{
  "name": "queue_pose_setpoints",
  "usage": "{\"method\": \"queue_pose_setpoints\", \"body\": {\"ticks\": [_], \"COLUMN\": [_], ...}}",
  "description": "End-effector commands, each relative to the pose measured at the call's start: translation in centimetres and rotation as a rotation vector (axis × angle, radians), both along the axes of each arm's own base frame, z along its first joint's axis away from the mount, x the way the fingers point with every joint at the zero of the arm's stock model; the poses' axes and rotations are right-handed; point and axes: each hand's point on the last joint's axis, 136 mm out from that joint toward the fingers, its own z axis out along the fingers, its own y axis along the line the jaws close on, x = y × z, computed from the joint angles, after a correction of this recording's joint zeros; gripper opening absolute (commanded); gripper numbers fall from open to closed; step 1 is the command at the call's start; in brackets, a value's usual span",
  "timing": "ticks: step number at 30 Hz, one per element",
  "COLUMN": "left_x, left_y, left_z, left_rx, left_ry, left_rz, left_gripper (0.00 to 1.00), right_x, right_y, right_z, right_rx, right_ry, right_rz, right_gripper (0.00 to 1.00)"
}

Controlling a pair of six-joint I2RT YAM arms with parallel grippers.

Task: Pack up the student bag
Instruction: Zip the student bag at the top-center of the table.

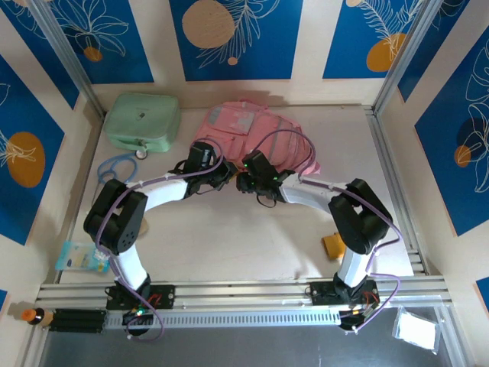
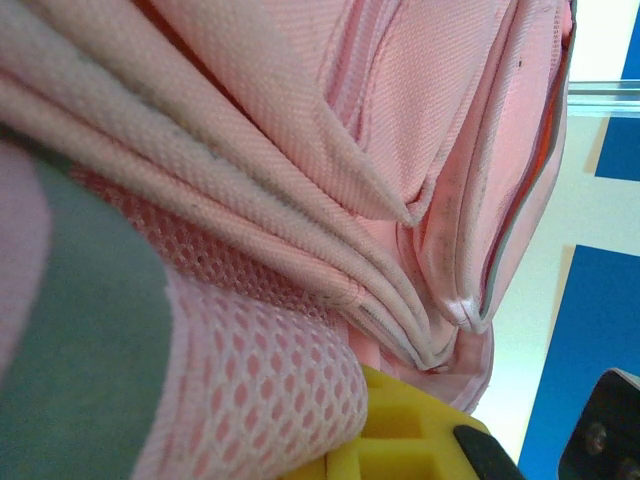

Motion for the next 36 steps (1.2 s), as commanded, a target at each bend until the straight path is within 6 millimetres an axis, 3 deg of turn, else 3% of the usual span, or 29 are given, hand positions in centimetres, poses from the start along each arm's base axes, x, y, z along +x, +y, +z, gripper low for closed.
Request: {"method": "queue_pose_setpoints", "body": {"ticks": [1, 9, 17, 31, 33, 36], "left_x": [0.2, 0.2, 0.5, 1.6, 1.6, 1.6], "left_y": [-2.1, -1.9, -1.2, 1.6, 1.7, 1.7], "left_z": [4.4, 4.2, 3.2, 1.9, 1.9, 1.9], "left_rx": [-0.102, -0.089, -0.054, 0.045, 0.050, 0.054], "left_ry": [-0.090, -0.088, -0.073, -0.079, -0.080, -0.083], "left_rz": [-0.073, -0.070, -0.043, -0.012, -0.016, -0.021], "left_gripper": [0.00, 0.00, 0.00, 0.00, 0.00, 0.00], "right_x": [1.4, 2.5, 2.2, -1.6, -1.5, -1.2], "right_y": [-0.3, -0.3, -1.9, -14.0, -14.2, -12.4], "right_z": [0.9, 1.7, 1.5, -0.7, -0.6, -0.2], "right_rx": [-0.026, -0.105, -0.173, -0.244, -0.208, -0.184], "right_ry": [-0.051, -0.133, -0.162, -0.058, -0.045, -0.044], "right_rz": [-0.023, 0.009, -0.009, -0.241, -0.214, -0.063], "right_gripper": [0.30, 0.25, 0.11, 0.09, 0.10, 0.13]}}
